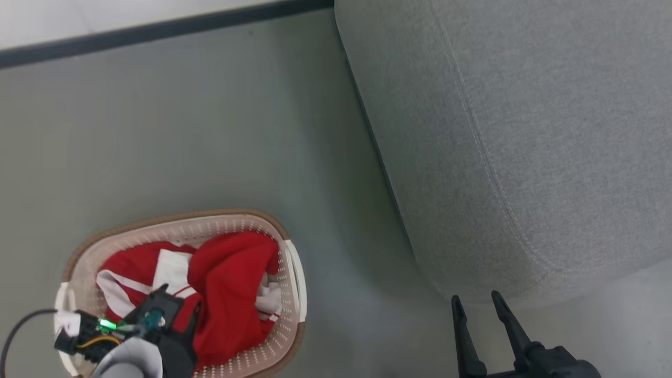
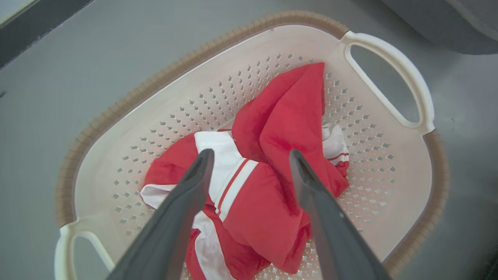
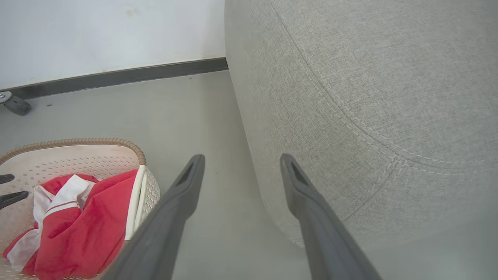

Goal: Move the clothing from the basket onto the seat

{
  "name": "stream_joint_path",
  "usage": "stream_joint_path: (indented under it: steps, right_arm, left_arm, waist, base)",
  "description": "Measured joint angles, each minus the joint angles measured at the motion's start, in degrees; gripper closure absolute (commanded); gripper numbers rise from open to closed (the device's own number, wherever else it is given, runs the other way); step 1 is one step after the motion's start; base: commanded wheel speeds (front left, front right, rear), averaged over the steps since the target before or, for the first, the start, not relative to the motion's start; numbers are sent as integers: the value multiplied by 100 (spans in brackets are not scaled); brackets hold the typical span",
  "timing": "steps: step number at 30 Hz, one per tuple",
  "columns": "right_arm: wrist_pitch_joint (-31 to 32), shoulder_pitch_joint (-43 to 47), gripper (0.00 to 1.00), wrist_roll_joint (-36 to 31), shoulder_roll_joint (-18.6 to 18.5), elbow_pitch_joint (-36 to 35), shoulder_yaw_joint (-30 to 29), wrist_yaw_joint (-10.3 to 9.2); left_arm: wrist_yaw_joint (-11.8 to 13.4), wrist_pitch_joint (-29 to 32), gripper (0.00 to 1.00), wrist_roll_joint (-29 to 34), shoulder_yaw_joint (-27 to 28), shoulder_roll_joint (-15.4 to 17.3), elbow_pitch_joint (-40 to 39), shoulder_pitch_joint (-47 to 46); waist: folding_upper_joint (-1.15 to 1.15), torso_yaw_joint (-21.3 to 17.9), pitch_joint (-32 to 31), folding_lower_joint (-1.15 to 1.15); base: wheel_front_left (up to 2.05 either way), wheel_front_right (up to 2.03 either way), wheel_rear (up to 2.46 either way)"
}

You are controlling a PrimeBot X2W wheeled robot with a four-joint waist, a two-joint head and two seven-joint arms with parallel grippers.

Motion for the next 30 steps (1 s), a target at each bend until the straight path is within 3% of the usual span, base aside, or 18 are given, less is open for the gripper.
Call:
stream_joint_path:
  steps: [13, 23, 30]
  right_arm:
    - [0, -331, 0, 166, 7, -198, 267, -76]
    - [0, -530, 0, 175, 7, -250, 548, -100]
    - [0, -530, 0, 316, 5, -297, 548, -100]
  left_arm:
    - [64, 1123, 0, -615, 535, -584, 1091, -1007]
    - [324, 1599, 0, -435, 465, -436, 1585, -1521]
    - [356, 1756, 0, -548, 577, -504, 1820, -1671]
  waist:
    - [0, -23, 949, -1]
    - [0, 141, 1314, -2]
    - [0, 144, 1488, -2]
  base:
    - [0, 0, 0]
    - [0, 0, 0]
    - [0, 0, 0]
